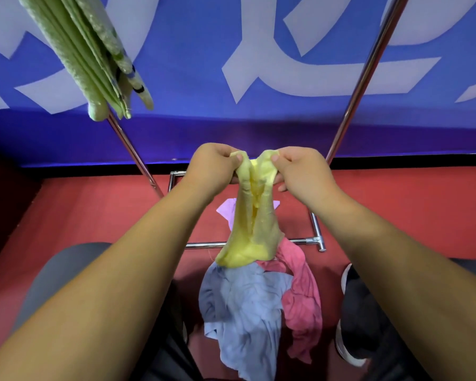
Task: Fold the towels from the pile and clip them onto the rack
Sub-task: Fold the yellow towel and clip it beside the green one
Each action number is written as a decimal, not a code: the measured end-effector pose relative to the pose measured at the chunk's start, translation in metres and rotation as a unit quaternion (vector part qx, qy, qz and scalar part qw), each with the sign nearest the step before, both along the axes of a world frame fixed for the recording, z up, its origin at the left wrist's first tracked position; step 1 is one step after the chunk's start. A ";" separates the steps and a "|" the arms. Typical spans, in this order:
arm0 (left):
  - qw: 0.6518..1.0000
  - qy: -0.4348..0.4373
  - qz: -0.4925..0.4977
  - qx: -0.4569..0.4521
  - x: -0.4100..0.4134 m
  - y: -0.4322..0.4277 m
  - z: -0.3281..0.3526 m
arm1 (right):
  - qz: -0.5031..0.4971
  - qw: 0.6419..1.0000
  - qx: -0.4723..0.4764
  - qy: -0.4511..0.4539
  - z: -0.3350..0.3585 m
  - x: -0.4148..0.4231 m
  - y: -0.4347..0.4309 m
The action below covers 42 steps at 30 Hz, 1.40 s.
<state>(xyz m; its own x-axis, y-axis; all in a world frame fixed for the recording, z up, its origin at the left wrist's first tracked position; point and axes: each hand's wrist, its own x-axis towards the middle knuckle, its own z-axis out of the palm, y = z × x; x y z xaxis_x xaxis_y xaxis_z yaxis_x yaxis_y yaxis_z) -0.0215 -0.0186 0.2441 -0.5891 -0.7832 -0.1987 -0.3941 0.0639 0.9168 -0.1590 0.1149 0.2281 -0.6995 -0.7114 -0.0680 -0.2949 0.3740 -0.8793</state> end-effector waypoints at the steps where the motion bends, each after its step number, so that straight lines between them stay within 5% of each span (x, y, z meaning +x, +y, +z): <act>1: 1.000 0.000 -0.009 -0.003 -0.002 0.003 -0.002 | 0.005 1.000 0.005 0.017 0.000 0.005 -0.001; 14: 0.994 -0.021 -0.110 -0.018 -0.016 0.023 -0.012 | -0.018 0.994 0.009 0.111 -0.017 0.025 0.001; 42: 0.995 0.059 -0.019 0.077 -0.016 0.019 -0.008 | 0.064 0.987 0.024 0.148 -0.003 0.021 0.009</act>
<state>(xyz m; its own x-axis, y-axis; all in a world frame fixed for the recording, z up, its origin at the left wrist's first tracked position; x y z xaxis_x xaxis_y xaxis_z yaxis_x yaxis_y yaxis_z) -0.0377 0.0003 0.2359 -0.6443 -0.7256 -0.2415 -0.2824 -0.0678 0.9569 -0.1381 0.1240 0.2248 -0.5978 -0.7967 0.0891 -0.5835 0.3562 -0.7298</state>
